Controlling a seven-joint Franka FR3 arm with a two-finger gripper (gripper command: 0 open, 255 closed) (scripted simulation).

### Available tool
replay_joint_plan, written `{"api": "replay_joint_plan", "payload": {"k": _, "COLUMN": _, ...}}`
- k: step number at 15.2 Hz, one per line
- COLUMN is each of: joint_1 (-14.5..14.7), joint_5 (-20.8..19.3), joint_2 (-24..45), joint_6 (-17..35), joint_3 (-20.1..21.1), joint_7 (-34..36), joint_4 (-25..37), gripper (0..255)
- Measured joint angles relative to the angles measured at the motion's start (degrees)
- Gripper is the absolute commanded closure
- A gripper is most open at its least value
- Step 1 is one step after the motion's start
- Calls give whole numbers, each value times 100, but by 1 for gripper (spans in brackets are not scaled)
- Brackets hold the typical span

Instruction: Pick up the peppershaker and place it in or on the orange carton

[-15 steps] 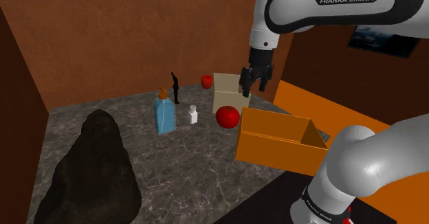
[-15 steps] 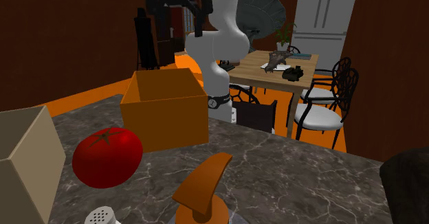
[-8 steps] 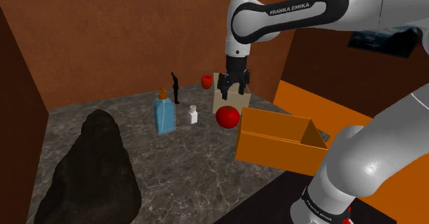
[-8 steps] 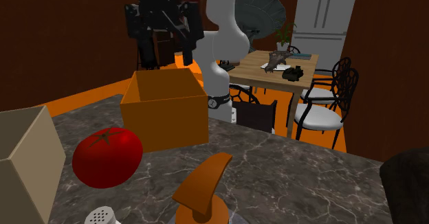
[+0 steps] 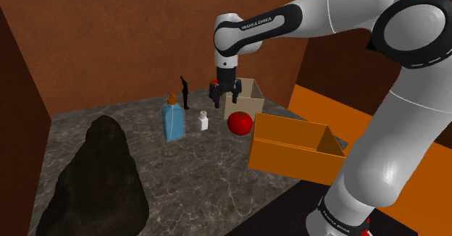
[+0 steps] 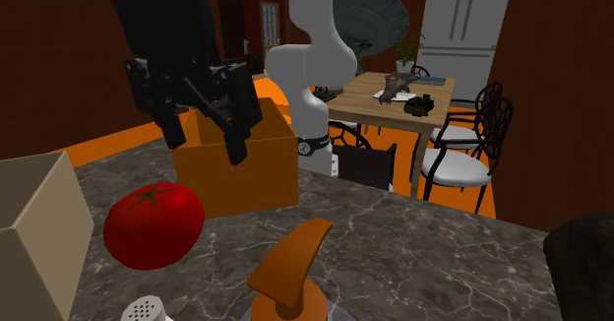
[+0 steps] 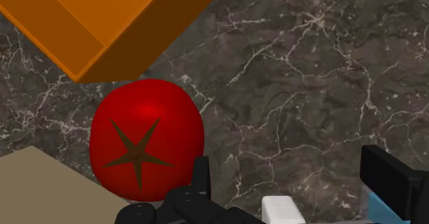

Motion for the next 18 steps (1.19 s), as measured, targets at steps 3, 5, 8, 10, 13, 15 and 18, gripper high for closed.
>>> {"api": "replay_joint_plan", "payload": {"k": 3, "joint_1": 1, "joint_5": 4, "joint_2": 700, "joint_6": -5, "joint_3": 0, "joint_7": 34, "joint_4": 603, "gripper": 0}}
{"api": "replay_joint_plan", "payload": {"k": 5, "joint_1": 17, "joint_5": 8, "joint_2": 1241, "joint_6": -48, "joint_3": 12, "joint_7": 82, "joint_4": 1119, "gripper": 0}}
{"api": "replay_joint_plan", "payload": {"k": 8, "joint_1": -7, "joint_5": 8, "joint_2": 2028, "joint_6": -157, "joint_3": -10, "joint_7": 71, "joint_4": 1914, "gripper": 0}}
{"api": "replay_joint_plan", "payload": {"k": 10, "joint_1": 0, "joint_5": 13, "joint_2": 2556, "joint_6": -311, "joint_3": -8, "joint_7": 98, "joint_4": 2525, "gripper": 0}}
{"api": "replay_joint_plan", "payload": {"k": 13, "joint_1": 17, "joint_5": 20, "joint_2": 3293, "joint_6": -516, "joint_3": -5, "joint_7": 149, "joint_4": 3374, "gripper": 0}}
{"api": "replay_joint_plan", "payload": {"k": 15, "joint_1": 15, "joint_5": 23, "joint_2": 3473, "joint_6": -492, "joint_3": -7, "joint_7": 149, "joint_4": 3508, "gripper": 0}}
{"api": "replay_joint_plan", "payload": {"k": 18, "joint_1": 19, "joint_5": 24, "joint_2": 3549, "joint_6": -321, "joint_3": -5, "joint_7": 151, "joint_4": 3408, "gripper": 0}}
